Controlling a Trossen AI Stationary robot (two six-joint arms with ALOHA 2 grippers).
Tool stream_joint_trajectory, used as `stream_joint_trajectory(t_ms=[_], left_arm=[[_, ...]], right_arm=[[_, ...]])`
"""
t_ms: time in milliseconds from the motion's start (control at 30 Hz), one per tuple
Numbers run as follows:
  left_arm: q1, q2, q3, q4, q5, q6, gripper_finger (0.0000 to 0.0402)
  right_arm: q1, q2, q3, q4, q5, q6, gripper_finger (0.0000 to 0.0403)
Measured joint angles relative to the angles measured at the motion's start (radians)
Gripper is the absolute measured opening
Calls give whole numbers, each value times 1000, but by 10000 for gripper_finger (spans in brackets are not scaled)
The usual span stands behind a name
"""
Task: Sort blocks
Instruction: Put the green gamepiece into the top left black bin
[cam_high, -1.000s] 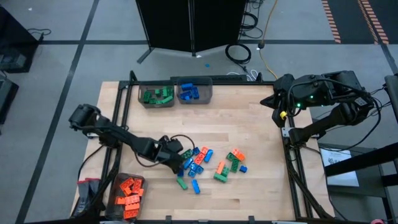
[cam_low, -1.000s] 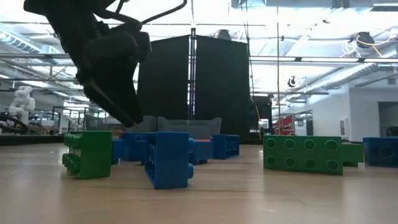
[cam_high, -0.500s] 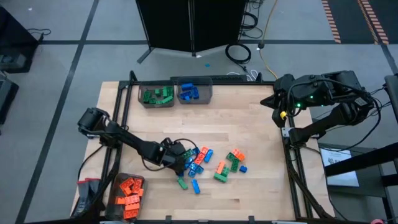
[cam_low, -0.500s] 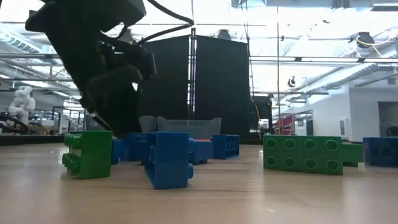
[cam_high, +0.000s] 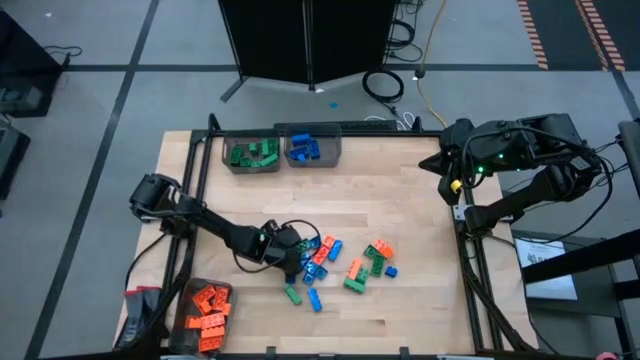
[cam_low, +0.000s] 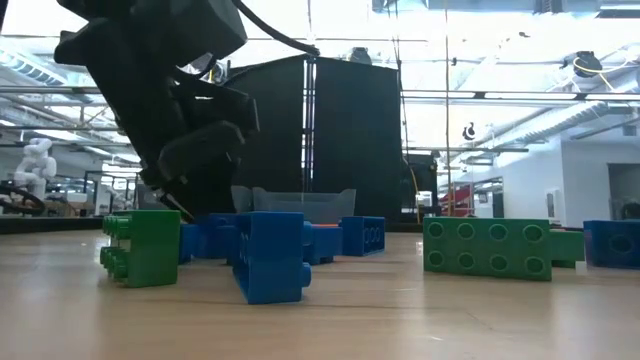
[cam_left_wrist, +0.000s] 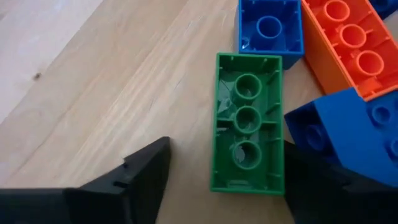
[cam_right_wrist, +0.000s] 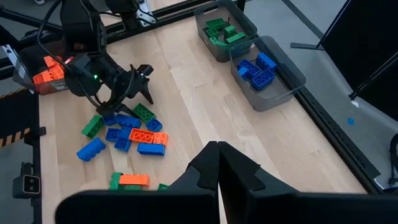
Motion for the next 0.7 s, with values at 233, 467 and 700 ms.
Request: stream_joint_trajectory(t_ms=[233,467,700], left_arm=[[3,1,0,10,-1,-1,134],[4,-10,0,5,2,-26,120],[5,-72,24,-80,-37,-29,120]], right_arm=[[0,0,0,0,0,-4,0],[0,0,0,0,0,-4,0],[0,0,0,0,3,-5,0]])
